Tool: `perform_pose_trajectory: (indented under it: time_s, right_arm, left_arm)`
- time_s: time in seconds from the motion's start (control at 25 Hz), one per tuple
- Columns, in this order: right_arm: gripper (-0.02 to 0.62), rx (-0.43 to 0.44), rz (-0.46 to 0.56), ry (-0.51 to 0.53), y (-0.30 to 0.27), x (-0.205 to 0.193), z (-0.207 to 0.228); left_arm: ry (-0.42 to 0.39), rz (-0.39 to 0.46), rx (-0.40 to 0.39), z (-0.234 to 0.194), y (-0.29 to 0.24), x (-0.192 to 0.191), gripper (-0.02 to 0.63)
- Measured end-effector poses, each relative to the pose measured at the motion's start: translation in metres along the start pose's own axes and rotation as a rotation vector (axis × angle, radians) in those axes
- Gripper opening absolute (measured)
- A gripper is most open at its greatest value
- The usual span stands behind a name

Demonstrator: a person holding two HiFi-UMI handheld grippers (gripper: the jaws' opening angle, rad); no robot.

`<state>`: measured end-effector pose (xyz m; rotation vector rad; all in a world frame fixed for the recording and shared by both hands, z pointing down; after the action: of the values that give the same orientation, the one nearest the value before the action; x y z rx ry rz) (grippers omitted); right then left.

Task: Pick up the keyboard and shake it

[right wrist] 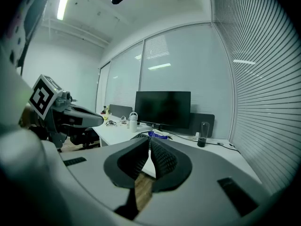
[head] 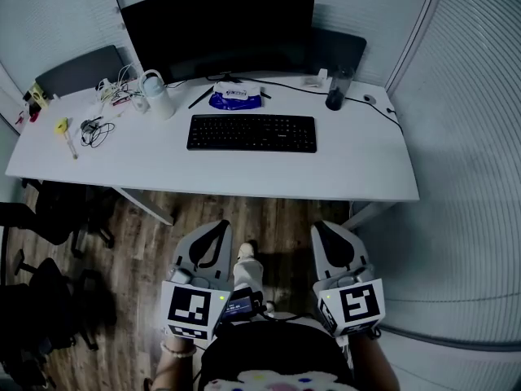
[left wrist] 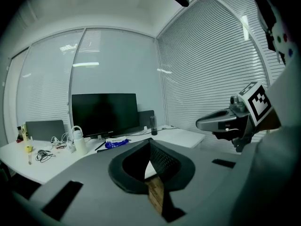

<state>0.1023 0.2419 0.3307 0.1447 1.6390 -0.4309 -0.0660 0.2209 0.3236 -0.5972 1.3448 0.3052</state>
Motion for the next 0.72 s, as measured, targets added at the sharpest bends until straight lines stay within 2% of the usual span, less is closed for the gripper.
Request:
perform_pose_trajectory:
  time_s: [0.44,0.72]
  right_arm:
    - [0.041,0.015,-0.05,0.029,-0.09,0.012,0.02]
    - [0.041,-0.011,-0.066,0.023,-0.146,0.026,0.033]
  left_arm:
    - [0.024,-0.01,-0.02,-0.066,-0.073,0.006,0.015]
    - [0.036,-0.015,-0.048,-0.11,-0.121,0.015,0.015]
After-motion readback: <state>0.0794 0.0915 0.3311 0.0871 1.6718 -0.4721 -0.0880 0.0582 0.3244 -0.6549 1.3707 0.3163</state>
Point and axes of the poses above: the fingertips, and each gripper's own axes: y backward along the fingers, z to its right, x out of its top, the point moved 2 cm from there along y, backward along the fingers, and after that the axes turned 2 degrees about z, right-handed, at the moved point
